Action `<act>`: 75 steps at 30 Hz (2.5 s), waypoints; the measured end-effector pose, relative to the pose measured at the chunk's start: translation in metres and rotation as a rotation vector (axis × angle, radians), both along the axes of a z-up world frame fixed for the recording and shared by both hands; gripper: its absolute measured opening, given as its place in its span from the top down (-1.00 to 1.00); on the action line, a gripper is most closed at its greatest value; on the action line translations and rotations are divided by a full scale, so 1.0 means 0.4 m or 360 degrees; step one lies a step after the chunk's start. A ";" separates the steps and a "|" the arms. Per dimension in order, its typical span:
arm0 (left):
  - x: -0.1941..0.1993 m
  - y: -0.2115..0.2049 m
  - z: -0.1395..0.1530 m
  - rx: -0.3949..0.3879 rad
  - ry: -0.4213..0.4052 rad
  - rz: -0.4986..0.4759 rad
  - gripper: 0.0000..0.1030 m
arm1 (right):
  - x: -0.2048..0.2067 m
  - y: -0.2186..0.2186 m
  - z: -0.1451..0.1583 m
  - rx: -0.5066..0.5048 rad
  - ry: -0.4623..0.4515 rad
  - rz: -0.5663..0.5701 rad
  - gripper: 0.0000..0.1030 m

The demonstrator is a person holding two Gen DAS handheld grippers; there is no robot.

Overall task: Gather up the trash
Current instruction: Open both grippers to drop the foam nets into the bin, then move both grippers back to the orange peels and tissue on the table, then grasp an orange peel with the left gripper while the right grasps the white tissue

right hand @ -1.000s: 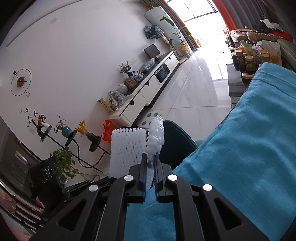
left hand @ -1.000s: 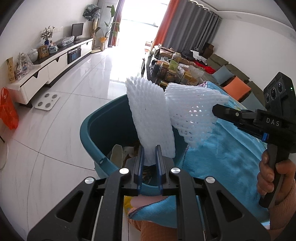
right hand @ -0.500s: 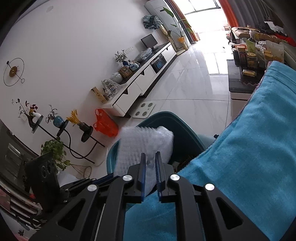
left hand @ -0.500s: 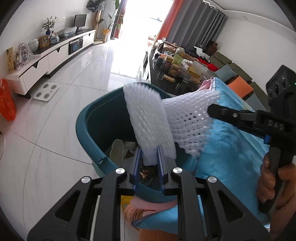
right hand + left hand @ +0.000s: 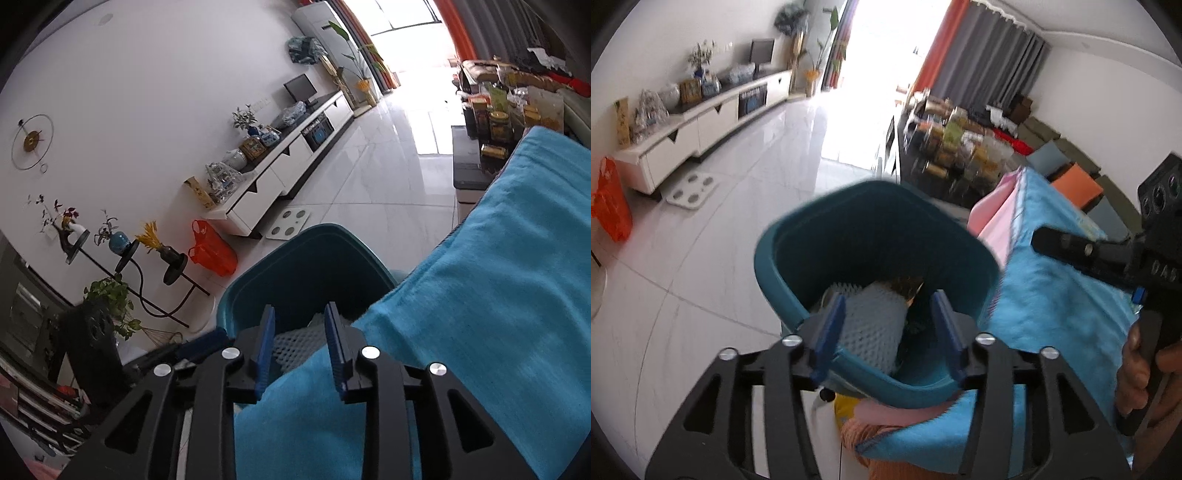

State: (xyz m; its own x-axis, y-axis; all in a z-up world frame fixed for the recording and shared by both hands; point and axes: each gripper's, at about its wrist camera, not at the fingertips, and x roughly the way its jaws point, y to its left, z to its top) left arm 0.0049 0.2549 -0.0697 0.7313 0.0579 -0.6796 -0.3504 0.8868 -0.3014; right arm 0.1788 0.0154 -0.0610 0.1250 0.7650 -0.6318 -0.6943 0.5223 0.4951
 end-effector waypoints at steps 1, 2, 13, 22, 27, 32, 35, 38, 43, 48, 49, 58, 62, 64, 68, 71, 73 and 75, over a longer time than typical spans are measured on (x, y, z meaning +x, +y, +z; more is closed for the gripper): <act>-0.009 -0.012 0.023 0.0022 -0.0046 -0.0004 -0.02 | -0.008 -0.013 0.012 0.0007 -0.0030 0.0001 0.45; -0.015 -0.020 0.035 0.0031 -0.0071 -0.0013 -0.06 | -0.015 -0.027 0.024 0.0013 -0.0059 0.0004 0.43; -0.016 -0.292 0.165 0.0167 -0.0335 -0.0433 -0.33 | -0.089 -0.296 0.144 0.0085 -0.0353 -0.0138 0.26; 0.026 -0.502 0.159 0.0163 -0.0339 -0.0768 -0.35 | -0.133 -0.513 0.153 0.0068 -0.0429 -0.0406 0.24; 0.046 -0.591 0.146 0.0171 -0.0308 -0.0896 -0.35 | -0.155 -0.622 0.131 0.0051 -0.0405 -0.0554 0.24; 0.053 -0.672 0.134 0.0202 -0.0278 -0.1013 -0.35 | -0.169 -0.734 0.104 0.0050 -0.0360 -0.0709 0.24; 0.061 -0.703 0.128 0.0217 -0.0262 -0.1050 -0.35 | -0.176 -0.780 0.093 0.0048 -0.0347 -0.0769 0.24; 0.069 -0.728 0.125 0.0225 -0.0247 -0.1069 -0.34 | -0.182 -0.808 0.086 0.0048 -0.0343 -0.0808 0.24; 0.072 -0.757 0.119 0.0223 -0.0228 -0.1098 -0.34 | -0.187 -0.843 0.075 0.0064 -0.0329 -0.0845 0.24; 0.076 -0.777 0.113 0.0237 -0.0208 -0.1125 -0.34 | -0.181 -0.860 0.072 0.0073 -0.0326 -0.0875 0.24; 0.076 -0.779 0.111 0.0236 -0.0203 -0.1132 -0.34 | -0.182 -0.863 0.070 0.0075 -0.0326 -0.0885 0.24; 0.106 -0.822 0.087 0.0175 -0.0112 -0.1244 -0.26 | -0.163 -0.927 0.072 0.0061 -0.0341 -0.0999 0.24; 0.129 -0.842 0.070 0.0128 -0.0059 -0.1278 -0.17 | -0.148 -0.953 0.071 0.0039 -0.0336 -0.1052 0.24; 0.138 -0.850 0.066 0.0106 -0.0036 -0.1294 -0.13 | -0.132 -0.965 0.063 0.0014 -0.0319 -0.1082 0.24; 0.150 -0.871 0.063 0.0092 -0.0013 -0.1324 -0.05 | -0.102 -0.984 0.048 -0.0019 -0.0280 -0.1123 0.24; 0.160 -0.889 0.063 0.0088 0.0005 -0.1352 0.08 | -0.077 -0.998 0.040 -0.0048 -0.0263 -0.1158 0.24; 0.171 -0.902 0.061 0.0085 0.0027 -0.1370 0.21 | -0.059 -1.006 0.035 -0.0068 -0.0254 -0.1188 0.24; 0.182 -0.912 0.057 0.0087 0.0053 -0.1374 0.32 | -0.043 -1.010 0.028 -0.0089 -0.0246 -0.1202 0.24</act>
